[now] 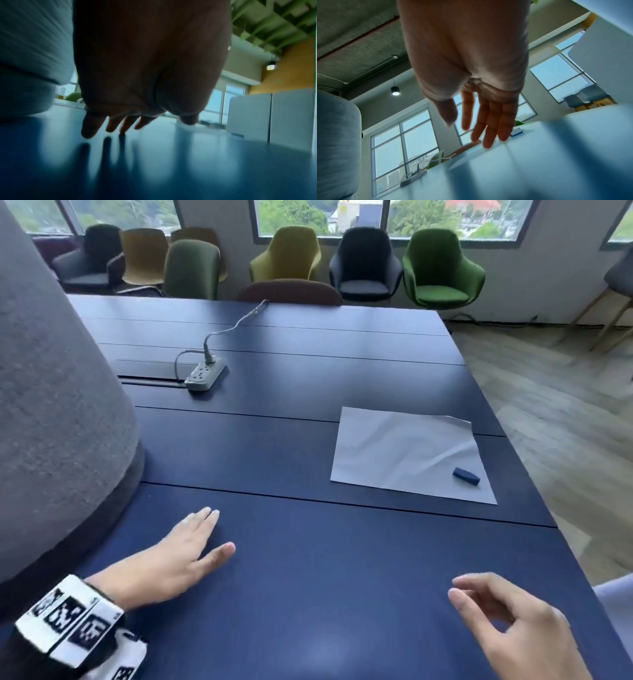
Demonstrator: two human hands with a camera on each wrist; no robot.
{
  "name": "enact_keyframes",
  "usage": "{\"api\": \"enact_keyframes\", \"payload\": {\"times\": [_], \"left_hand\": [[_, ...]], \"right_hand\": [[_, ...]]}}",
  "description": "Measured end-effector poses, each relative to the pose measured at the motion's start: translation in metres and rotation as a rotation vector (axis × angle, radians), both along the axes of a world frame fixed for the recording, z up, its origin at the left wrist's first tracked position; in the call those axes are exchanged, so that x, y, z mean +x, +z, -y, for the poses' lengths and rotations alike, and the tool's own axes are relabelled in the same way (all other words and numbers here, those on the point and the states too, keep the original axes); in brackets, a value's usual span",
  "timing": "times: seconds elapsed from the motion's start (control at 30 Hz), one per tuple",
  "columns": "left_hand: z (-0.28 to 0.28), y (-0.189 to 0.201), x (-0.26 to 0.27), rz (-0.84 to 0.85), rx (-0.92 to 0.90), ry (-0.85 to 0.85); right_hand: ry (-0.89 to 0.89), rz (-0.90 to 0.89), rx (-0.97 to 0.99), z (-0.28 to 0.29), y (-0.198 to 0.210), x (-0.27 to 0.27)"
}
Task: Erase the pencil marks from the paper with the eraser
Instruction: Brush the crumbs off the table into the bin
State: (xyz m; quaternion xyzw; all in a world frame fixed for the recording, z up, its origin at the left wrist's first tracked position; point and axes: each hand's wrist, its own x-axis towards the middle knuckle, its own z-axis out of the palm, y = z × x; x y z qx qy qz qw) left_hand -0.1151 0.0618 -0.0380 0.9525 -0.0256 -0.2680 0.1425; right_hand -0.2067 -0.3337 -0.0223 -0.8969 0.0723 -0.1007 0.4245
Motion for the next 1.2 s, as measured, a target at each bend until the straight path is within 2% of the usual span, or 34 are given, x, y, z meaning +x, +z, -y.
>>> {"api": "enact_keyframes", "payload": {"times": [0.07, 0.13, 0.17, 0.23, 0.33, 0.47, 0.53, 0.57, 0.63, 0.67, 0.73, 0.8, 0.97, 1.07, 1.2], "left_hand": [[-0.015, -0.028, -0.049, 0.107, 0.119, 0.061], [-0.016, -0.054, -0.084, 0.271, 0.175, 0.101], [-0.014, -0.062, -0.098, 0.290, 0.184, 0.144], [0.001, -0.070, -0.105, 0.337, 0.198, 0.216], [0.048, -0.064, -0.090, 0.322, 0.174, 0.164], [0.128, -0.053, -0.074, 0.267, 0.044, 0.015], [0.156, -0.041, -0.075, 0.261, -0.076, -0.153], [0.165, -0.038, -0.075, 0.312, -0.159, -0.229], [0.167, -0.021, -0.072, 0.126, -0.379, -0.219], [0.159, -0.012, -0.069, 0.080, -0.419, -0.174], [0.131, 0.001, -0.054, 0.090, -0.341, -0.089], [0.094, 0.009, -0.027, 0.115, -0.163, -0.028], [0.009, 0.000, 0.047, 0.166, 0.206, 0.036], [0.008, -0.011, 0.060, 0.095, 0.249, -0.022], [0.058, -0.021, 0.050, 0.085, 0.195, -0.242]], "right_hand": [[-0.069, 0.125, 0.065, -0.017, -0.015, -0.018], [-0.103, 0.169, 0.144, -0.030, -0.028, -0.031], [-0.099, 0.184, 0.184, -0.036, -0.034, -0.035], [-0.116, 0.191, 0.246, -0.045, -0.043, -0.040], [-0.114, 0.201, 0.259, -0.053, -0.050, -0.044], [-0.078, 0.213, 0.267, -0.042, -0.055, -0.044], [-0.044, 0.207, 0.253, -0.039, -0.054, -0.044], [-0.026, 0.223, 0.260, -0.038, -0.053, -0.045], [-0.017, 0.259, 0.284, -0.037, -0.051, -0.045], [0.001, 0.280, 0.282, -0.035, -0.052, -0.046], [0.021, 0.309, 0.277, -0.033, -0.053, -0.046], [0.006, 0.293, 0.303, -0.035, -0.054, -0.047], [-0.017, 0.322, 0.371, -0.037, -0.054, -0.049], [-0.060, 0.338, 0.453, -0.038, -0.056, -0.049], [-0.101, 0.316, 0.531, -0.041, -0.059, -0.050]]}}
